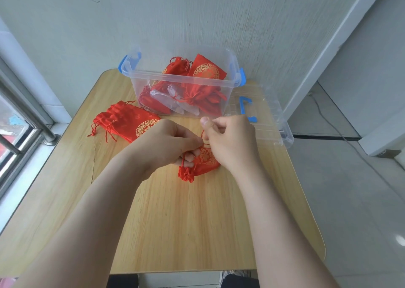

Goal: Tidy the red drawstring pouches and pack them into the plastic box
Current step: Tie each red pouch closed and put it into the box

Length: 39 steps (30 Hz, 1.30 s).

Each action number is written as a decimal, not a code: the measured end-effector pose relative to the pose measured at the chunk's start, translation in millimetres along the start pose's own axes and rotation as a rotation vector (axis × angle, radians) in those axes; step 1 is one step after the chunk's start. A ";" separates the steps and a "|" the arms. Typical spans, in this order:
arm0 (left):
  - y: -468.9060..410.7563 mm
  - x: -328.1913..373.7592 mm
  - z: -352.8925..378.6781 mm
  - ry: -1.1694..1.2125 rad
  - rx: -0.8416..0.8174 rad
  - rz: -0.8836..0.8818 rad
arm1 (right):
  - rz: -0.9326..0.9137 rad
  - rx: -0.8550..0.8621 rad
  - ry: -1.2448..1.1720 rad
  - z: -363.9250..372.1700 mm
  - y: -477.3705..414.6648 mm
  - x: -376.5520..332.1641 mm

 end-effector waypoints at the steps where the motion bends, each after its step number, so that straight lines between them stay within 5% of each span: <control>1: -1.8 -1.7 -1.9 0.013 0.033 -0.003 | -0.013 -0.015 0.015 1.5 1.0 -2.2; 7: -11.3 -9.5 -13.4 0.047 0.194 -0.017 | -0.129 -0.160 0.056 4.6 9.6 -20.0; 23: -16.9 -17.9 -12.4 0.035 0.118 -0.087 | -0.390 -0.183 0.309 21.4 10.5 -18.0; 26: -11.5 -13.2 -11.5 0.006 0.112 -0.051 | -0.269 -0.206 0.310 19.6 8.6 -11.7; 34: -7.2 -1.0 -27.1 -0.130 0.350 0.161 | 0.331 -0.322 -0.160 7.0 6.5 2.3; 39: -4.2 4.5 -22.3 -0.225 0.300 0.291 | 0.547 -0.361 -0.361 12.2 8.6 9.5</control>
Point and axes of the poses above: each hand's wrist, its own y-axis away from the middle knuckle, its own z-axis out of the palm, x = y × z, the point moved 6 cm from there along -y, towards the middle knuckle, and after that the axes turned 13 degrees about x, right-handed, at the moved point
